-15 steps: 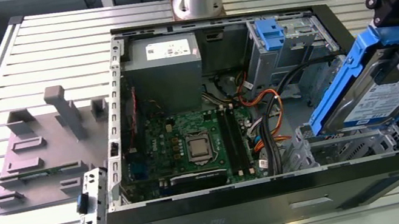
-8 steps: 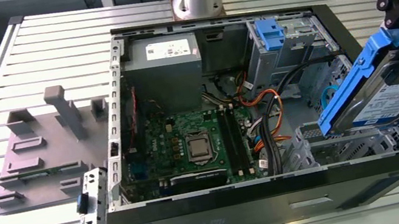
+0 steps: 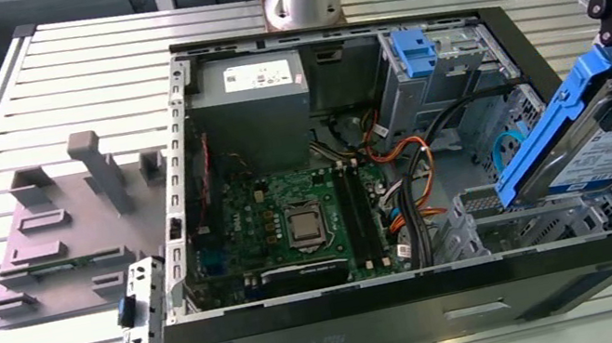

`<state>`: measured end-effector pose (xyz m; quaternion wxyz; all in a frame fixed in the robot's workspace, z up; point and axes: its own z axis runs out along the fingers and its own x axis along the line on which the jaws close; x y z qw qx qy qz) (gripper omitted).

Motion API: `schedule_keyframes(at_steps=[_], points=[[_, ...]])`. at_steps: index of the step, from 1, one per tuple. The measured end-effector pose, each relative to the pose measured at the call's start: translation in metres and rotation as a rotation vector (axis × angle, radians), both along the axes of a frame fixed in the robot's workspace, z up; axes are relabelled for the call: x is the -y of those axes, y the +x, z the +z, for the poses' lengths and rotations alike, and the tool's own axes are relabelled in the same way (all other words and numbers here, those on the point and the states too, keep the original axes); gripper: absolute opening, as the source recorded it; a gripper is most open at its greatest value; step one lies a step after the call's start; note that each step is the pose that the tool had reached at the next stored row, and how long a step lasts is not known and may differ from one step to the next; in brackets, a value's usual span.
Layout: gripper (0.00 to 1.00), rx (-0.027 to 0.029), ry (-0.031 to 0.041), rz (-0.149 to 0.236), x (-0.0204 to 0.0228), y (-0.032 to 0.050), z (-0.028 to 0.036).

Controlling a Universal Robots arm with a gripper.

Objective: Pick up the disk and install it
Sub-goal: 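Pick up the disk, then insert the disk into the insertion slot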

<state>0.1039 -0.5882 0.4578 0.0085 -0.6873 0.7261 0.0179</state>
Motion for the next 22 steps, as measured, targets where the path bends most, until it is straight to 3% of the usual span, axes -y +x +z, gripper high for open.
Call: schedule_keyframes(at_steps=[9,14,22], points=[[0.36,0.0000,-0.0001,0.000,0.0000,0.0011,-0.0009],[0.36,0.0000,0.0009,0.000,0.0001,-0.0049,-0.0010],[0.36,0.0000,0.0022,0.000,0.0001,-0.0057,-0.0010]])
